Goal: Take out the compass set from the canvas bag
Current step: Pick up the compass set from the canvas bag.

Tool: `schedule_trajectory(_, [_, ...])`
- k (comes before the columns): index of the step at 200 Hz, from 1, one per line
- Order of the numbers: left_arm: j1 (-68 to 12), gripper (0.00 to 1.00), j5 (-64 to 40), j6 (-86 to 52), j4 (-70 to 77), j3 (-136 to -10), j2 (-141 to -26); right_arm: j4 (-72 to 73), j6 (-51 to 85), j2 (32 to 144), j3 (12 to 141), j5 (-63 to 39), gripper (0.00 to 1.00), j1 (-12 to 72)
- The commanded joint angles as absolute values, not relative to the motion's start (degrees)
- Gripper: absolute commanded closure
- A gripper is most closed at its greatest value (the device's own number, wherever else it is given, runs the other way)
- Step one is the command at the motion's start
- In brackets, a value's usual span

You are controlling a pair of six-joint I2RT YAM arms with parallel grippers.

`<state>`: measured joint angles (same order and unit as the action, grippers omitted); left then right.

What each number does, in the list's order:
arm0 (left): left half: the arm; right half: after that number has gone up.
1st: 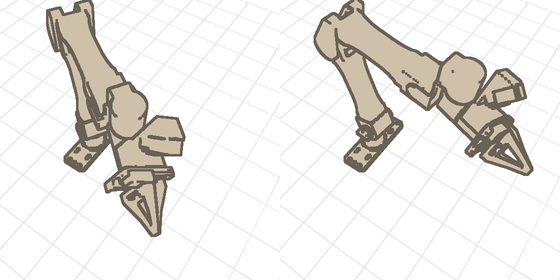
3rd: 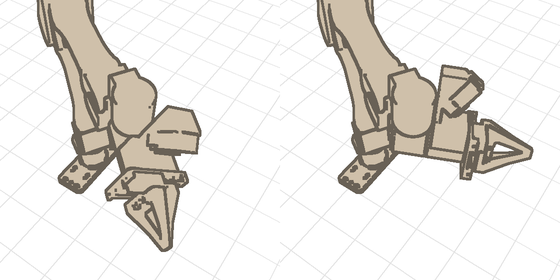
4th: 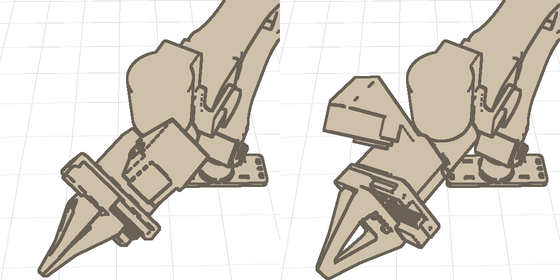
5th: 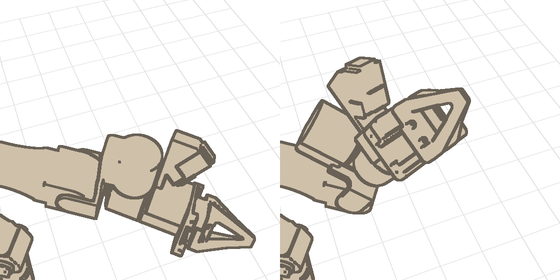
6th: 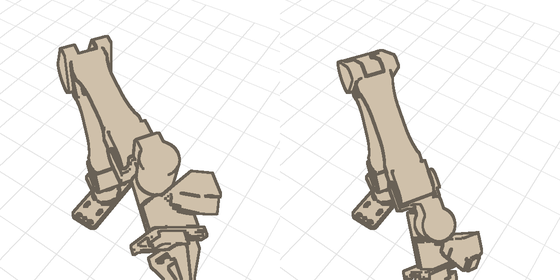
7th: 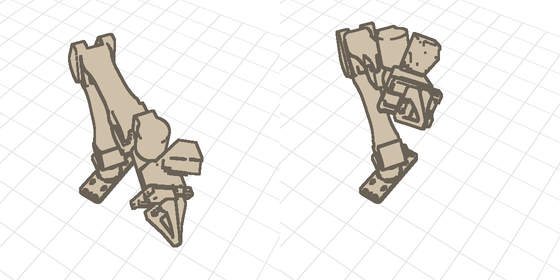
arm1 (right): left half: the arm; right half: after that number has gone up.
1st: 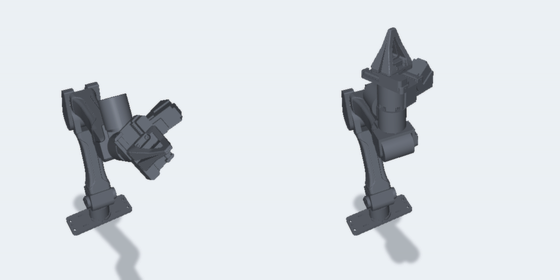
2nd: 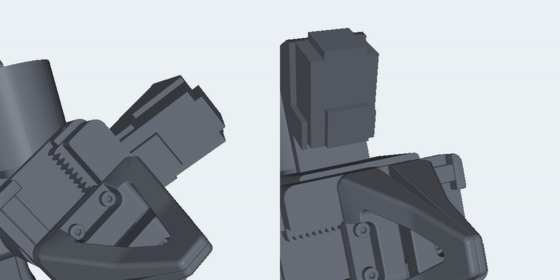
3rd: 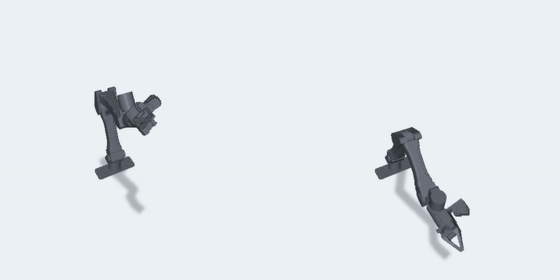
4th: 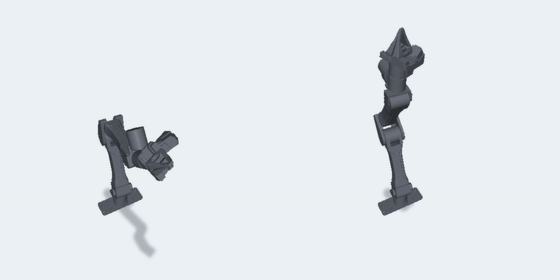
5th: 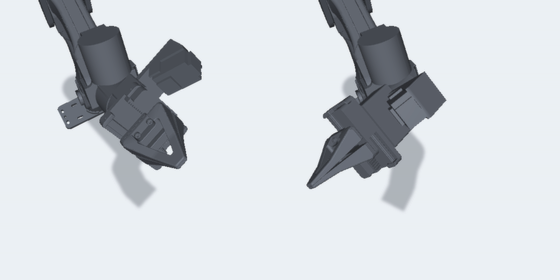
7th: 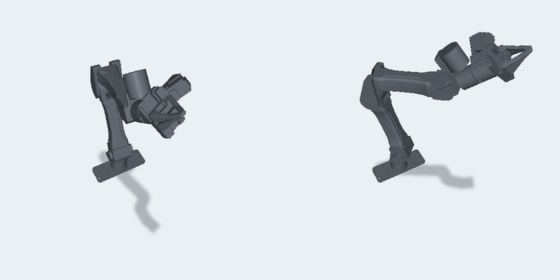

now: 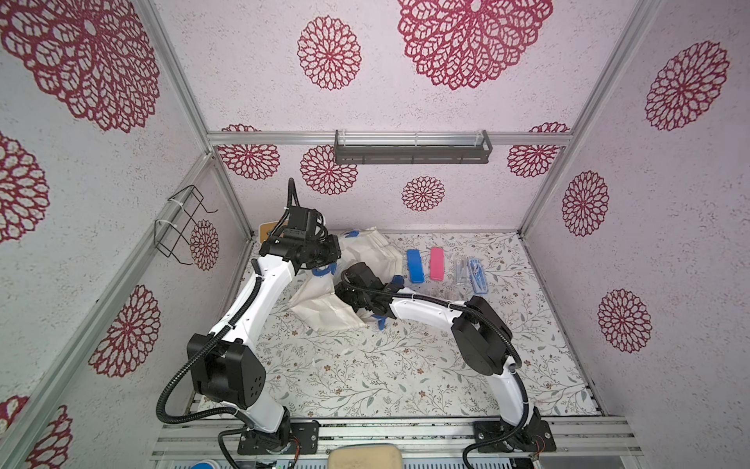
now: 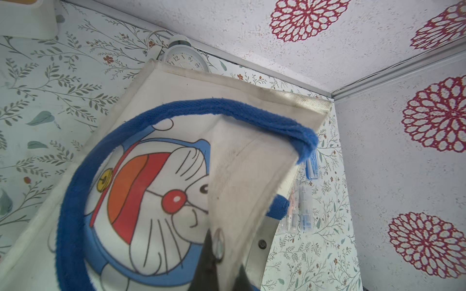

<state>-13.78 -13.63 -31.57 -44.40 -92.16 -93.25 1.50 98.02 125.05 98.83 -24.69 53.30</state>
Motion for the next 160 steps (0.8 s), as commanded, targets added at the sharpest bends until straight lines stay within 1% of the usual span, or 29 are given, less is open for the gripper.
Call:
schedule_trajectory(1, [-14.9,1.00,-13.2,-31.8,-42.1,-94.7,-94.1,1.9,100.6,126.0,103.5,-26.4,0.70,53.5])
schedule_trajectory(31, [-16.6,1.00,-15.3,-31.7,-39.2,-94.1,-93.7,2.4,101.9,127.1,104.8,-25.6,0.67,53.8])
schedule_trajectory(58, [-17.7,1.00,-17.2,-31.5,-37.3,-94.7,-93.8,1.0,102.0,130.1,110.0,-25.4,0.65,54.1])
schedule_trajectory(73, [-18.3,1.00,-18.2,-30.8,-36.3,-94.6,-93.2,2.2,102.2,130.1,109.2,-24.7,0.61,53.8])
schedule_trajectory(91, [-18.7,1.00,-18.9,-29.8,-36.4,-94.0,-92.1,2.6,100.6,127.6,104.9,-23.1,0.55,52.6])
schedule_trajectory(109, [-18.6,1.00,-18.8,-29.5,-37.3,-92.0,-91.1,5.1,100.4,123.1,96.4,-21.1,0.48,50.7])
schedule_trajectory(140, [-18.7,1.00,-18.9,-30.3,-37.5,-88.0,-89.3,7.8,99.8,117.1,84.8,-19.2,0.46,47.2])
schedule_trajectory(160, [-18.6,1.00,-19.0,-30.3,-37.3,-86.3,-88.2,6.9,97.8,114.7,81.0,-17.6,0.45,45.2])
